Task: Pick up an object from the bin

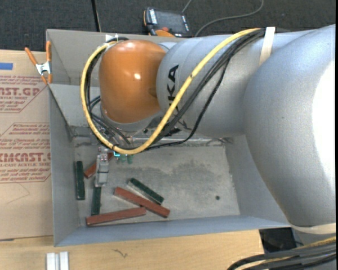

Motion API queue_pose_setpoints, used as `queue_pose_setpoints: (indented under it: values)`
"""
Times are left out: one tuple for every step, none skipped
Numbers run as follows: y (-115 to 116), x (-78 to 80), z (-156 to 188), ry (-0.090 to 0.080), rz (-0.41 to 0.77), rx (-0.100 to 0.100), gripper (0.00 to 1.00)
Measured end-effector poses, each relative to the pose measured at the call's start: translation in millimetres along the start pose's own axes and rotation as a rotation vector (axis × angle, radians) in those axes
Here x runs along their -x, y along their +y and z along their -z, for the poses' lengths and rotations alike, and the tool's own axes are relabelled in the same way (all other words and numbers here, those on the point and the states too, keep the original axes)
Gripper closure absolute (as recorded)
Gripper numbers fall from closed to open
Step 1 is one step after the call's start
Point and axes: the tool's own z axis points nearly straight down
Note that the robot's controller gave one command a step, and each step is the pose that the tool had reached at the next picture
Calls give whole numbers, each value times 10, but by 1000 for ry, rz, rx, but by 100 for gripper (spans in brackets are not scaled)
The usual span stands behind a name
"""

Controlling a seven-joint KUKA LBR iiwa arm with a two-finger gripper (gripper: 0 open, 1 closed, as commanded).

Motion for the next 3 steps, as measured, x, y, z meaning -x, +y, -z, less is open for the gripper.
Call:
queue_pose_setpoints:
  values:
    - [-243,111,-1218,-2,347,-1,0]
    - [4,411,-1181,-12,627,0,0]
    - [-14,411,-1180,-9,624,-1,100]
